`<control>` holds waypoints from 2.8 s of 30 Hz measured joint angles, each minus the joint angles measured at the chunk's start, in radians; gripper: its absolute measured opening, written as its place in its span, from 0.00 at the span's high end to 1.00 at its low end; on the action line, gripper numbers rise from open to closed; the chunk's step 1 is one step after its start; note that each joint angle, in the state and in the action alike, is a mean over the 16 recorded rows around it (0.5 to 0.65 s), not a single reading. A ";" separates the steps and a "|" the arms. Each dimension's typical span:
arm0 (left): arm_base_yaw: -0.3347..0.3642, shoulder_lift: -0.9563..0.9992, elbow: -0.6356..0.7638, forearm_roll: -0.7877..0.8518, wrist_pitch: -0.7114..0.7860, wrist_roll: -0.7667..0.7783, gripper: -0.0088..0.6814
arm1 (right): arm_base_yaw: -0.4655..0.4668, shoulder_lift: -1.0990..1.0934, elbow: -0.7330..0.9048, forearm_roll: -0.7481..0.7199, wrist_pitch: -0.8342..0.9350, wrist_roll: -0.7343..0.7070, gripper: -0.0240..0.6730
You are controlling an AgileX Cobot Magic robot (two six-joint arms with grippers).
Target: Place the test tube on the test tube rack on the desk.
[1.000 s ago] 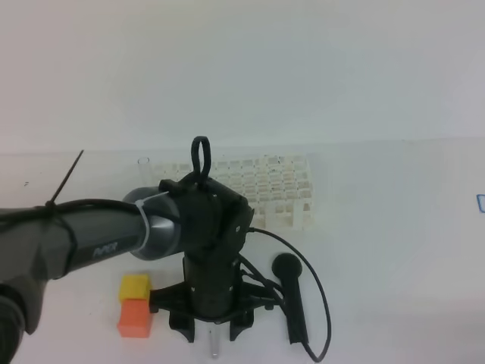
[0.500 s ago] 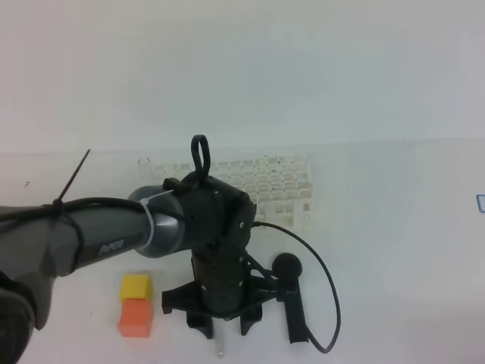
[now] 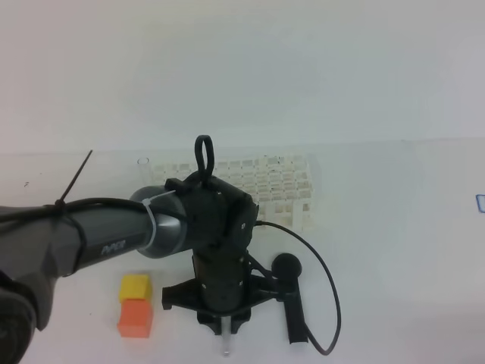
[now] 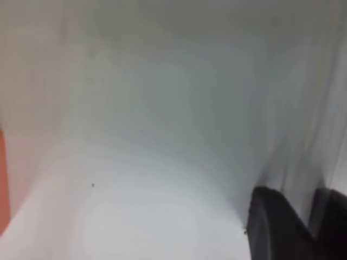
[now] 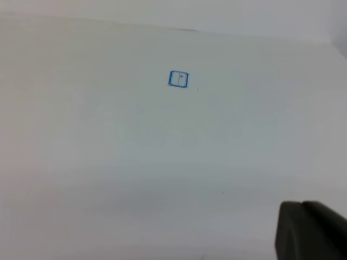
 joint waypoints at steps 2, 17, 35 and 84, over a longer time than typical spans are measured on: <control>0.000 -0.009 0.003 0.004 -0.002 0.039 0.89 | 0.000 0.000 0.000 0.000 0.000 0.000 0.97; 0.134 -0.236 0.069 -0.308 -0.242 0.782 0.83 | 0.000 0.000 0.000 0.000 0.000 0.000 0.97; 0.405 -0.479 0.483 -1.625 -0.259 2.225 0.83 | 0.000 0.000 0.000 -0.001 0.001 -0.001 0.97; 0.448 -0.478 0.737 -1.790 0.303 2.920 0.83 | 0.000 0.183 -0.112 -1.228 -1.005 1.504 0.97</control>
